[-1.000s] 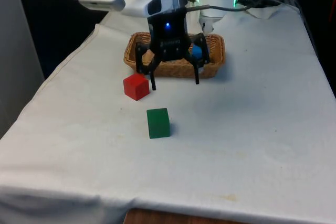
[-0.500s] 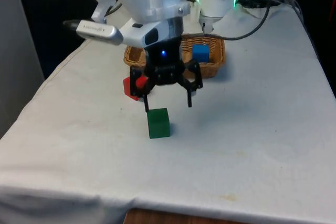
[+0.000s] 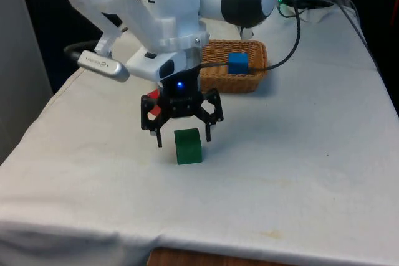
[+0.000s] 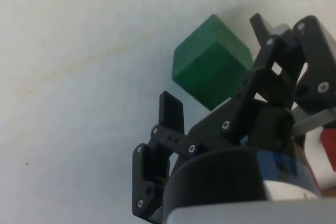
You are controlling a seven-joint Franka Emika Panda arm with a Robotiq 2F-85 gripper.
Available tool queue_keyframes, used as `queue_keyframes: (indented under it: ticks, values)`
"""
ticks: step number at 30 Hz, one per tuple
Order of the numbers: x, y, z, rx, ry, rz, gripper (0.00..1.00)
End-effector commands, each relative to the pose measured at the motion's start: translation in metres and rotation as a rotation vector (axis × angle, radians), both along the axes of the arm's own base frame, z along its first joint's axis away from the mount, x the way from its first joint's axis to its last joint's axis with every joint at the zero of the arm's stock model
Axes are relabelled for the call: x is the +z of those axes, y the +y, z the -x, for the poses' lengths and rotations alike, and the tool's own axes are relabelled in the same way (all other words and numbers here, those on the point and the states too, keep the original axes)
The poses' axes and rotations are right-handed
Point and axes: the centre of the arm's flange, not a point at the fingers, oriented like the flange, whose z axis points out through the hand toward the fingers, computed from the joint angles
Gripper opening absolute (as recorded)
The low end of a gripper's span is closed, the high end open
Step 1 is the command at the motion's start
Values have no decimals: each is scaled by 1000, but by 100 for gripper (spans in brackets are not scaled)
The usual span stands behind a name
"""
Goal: Pick up exactly two blocks and place them into the basket.
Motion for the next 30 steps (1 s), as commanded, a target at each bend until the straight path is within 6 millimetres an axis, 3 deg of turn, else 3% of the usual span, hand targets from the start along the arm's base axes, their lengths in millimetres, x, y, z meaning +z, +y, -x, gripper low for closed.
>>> queue_keyframes:
  ticks: [1, 18, 19, 20, 21, 25, 26, 27, 30]
  values:
    - [-2, -2, -2, 4, 1, -2, 100]
    - [-16, 1, -5, 15, 2, 9, 97]
    - [-15, 1, -4, 14, 7, 10, 90]
    - [-17, 1, -4, 14, 4, 9, 90]
    - [-17, 2, -5, 15, 4, 9, 81]
    - [-17, 1, -4, 16, 4, 10, 34]
    - [-18, 1, -4, 16, 5, 10, 13]
    - [-18, 1, -4, 16, 5, 10, 3]
    - [-18, 2, -4, 17, 5, 10, 0]
